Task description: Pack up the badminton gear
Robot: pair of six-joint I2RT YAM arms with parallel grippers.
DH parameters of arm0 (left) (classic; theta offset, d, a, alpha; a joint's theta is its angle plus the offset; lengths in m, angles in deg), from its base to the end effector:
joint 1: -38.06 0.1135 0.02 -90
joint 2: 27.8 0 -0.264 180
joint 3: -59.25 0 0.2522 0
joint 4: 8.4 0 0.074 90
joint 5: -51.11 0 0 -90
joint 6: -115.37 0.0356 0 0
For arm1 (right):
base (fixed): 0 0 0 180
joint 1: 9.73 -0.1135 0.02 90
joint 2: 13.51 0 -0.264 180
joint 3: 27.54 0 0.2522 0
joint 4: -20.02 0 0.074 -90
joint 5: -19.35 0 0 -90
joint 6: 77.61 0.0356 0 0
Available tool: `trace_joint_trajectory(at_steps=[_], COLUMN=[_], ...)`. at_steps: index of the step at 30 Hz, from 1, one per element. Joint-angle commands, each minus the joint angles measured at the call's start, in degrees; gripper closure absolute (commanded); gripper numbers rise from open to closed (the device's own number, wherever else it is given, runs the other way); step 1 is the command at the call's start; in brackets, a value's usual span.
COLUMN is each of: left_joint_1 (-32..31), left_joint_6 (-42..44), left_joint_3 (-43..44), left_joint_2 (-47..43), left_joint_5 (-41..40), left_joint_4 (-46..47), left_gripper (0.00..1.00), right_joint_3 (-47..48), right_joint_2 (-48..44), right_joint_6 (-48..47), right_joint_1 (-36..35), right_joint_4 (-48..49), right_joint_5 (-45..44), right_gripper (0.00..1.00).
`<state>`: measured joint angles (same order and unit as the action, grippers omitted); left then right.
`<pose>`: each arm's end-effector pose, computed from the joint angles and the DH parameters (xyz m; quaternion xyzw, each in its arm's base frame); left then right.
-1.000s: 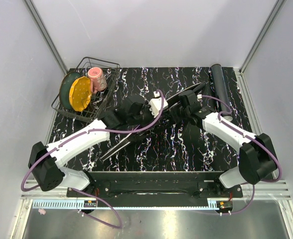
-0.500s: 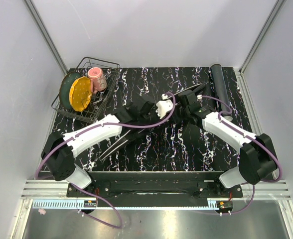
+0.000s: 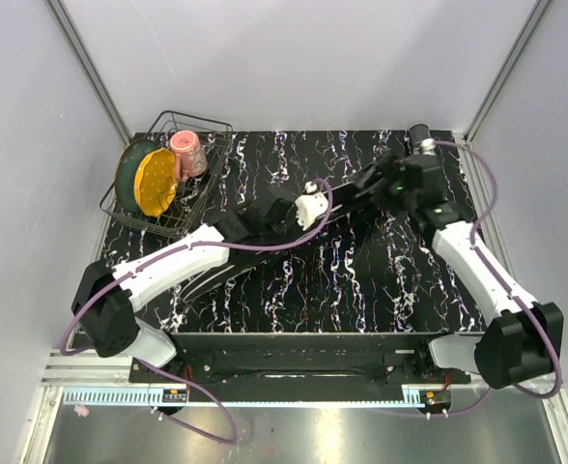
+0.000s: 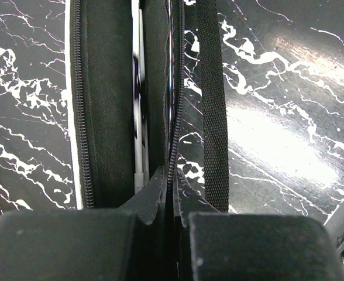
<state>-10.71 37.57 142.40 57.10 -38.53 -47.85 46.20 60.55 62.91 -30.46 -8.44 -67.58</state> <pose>0.2180 -0.2491 0.2966 0.4631 0.7841 -0.1323 0.3913 0.2759 0.1065 0.3132 0.2080 0.8349 0.3152 0.4003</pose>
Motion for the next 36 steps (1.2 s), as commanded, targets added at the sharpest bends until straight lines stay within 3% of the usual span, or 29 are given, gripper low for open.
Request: trace_joint_trajectory(at_steps=[1,4,7,8,9,12,23,32,36], left_joint_1=[1.5,3.2,4.7,5.1,5.1,5.3,6.9,7.2,7.1], left_joint_6=[-0.8,-1.6,-2.2,-2.3,-2.3,-2.5,-3.2,-3.2,-3.4], left_joint_3=[1.9,1.8,1.9,1.8,1.8,1.9,2.4,2.5,2.1], left_joint_2=[-3.4,-4.2,-4.3,-4.2,-4.0,-3.7,-2.5,-1.5,-1.3], left_joint_5=[2.4,5.8,9.0,10.3,10.7,10.9,13.1,14.9,14.8], left_joint_4=[0.8,1.0,0.8,0.7,0.7,0.3,0.3,0.9,1.2], left_gripper=[1.0,1.0,1.0,1.0,1.0,1.0,1.0,1.0,1.0], right_joint_3=[3.0,7.8,16.7,18.8,23.3,30.7,37.6,26.4,22.1], right_joint_2=[-0.2,5.8,15.1,17.4,19.6,27.6,40.0,38.6,34.9], right_joint_6=[-13.4,-17.0,-20.5,-21.8,-23.4,-24.6,-29.5,-27.2,-26.9], right_joint_1=[16.0,22.7,25.3,26.3,26.9,29.3,33.1,26.5,28.5], right_joint_4=[-1.0,-2.6,-6.7,-6.9,-8.7,-11.8,-11.3,-2.1,-0.9], right_joint_5=[11.4,12.4,12.4,12.8,12.8,14.5,21.7,28.4,27.0], right_gripper=[0.03,0.1,0.39,0.45,0.58,0.8,0.92,0.96,0.96])
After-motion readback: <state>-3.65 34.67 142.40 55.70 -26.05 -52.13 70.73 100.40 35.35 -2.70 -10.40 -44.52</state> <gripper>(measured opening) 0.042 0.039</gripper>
